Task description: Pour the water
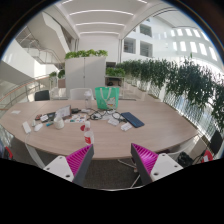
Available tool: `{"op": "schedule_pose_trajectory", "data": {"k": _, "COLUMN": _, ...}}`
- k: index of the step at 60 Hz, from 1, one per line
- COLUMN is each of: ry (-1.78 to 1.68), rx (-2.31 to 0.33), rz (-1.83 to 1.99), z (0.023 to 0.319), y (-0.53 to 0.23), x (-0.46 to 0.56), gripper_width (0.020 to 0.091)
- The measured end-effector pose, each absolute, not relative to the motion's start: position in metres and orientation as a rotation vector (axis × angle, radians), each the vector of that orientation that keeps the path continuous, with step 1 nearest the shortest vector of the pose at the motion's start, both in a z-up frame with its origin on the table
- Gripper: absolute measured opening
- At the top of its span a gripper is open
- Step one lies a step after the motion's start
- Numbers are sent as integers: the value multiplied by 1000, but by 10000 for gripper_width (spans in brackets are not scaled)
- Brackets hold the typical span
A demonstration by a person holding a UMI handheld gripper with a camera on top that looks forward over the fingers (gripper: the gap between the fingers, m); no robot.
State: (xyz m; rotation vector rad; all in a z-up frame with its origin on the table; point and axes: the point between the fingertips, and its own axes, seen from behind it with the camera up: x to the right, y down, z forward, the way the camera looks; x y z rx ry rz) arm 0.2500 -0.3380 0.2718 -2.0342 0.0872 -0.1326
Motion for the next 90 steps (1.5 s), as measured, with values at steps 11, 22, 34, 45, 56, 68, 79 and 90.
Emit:
{"op": "schedule_pose_trajectory", "data": {"k": 11, "ry": 74, "rx": -2003, "rz": -179, "z": 288, "y": -352, "x": 243, "gripper_width": 828}}
{"op": "schedule_pose_trajectory", "data": {"k": 22, "ry": 91, "rx": -1954, "rz": -150, "z": 274, "y": -342, "x": 214, "gripper_width": 827}}
{"op": "schedule_pose_trajectory", "data": {"k": 34, "ry": 54, "rx": -1859, "rz": -81, "z": 218, "y": -282, "x": 180, "gripper_width": 826}}
{"op": "schedule_pose_trajectory", "data": {"k": 45, "ry": 50, "rx": -1824, "rz": 2, "z": 154, "y": -178, "x": 149, "gripper_width": 827}}
{"op": "schedule_pose_trajectory", "data": {"k": 56, "ry": 46, "rx": -1825, "rz": -12, "z": 101, "y": -85, "x": 149, "gripper_width": 820}}
{"op": "schedule_pose_trajectory", "data": {"k": 68, "ry": 66, "rx": -1831, "rz": 21, "z": 69, "y": -20, "x": 150, "gripper_width": 769}}
{"op": "schedule_pose_trajectory", "data": {"k": 79, "ry": 93, "rx": -1819, "rz": -25, "z": 62, "y": 0, "x": 156, "gripper_width": 468}}
{"op": "schedule_pose_trajectory", "data": {"k": 90, "ry": 182, "rx": -1879, "rz": -38, "z": 57, "y": 11, "x": 161, "gripper_width": 339}}
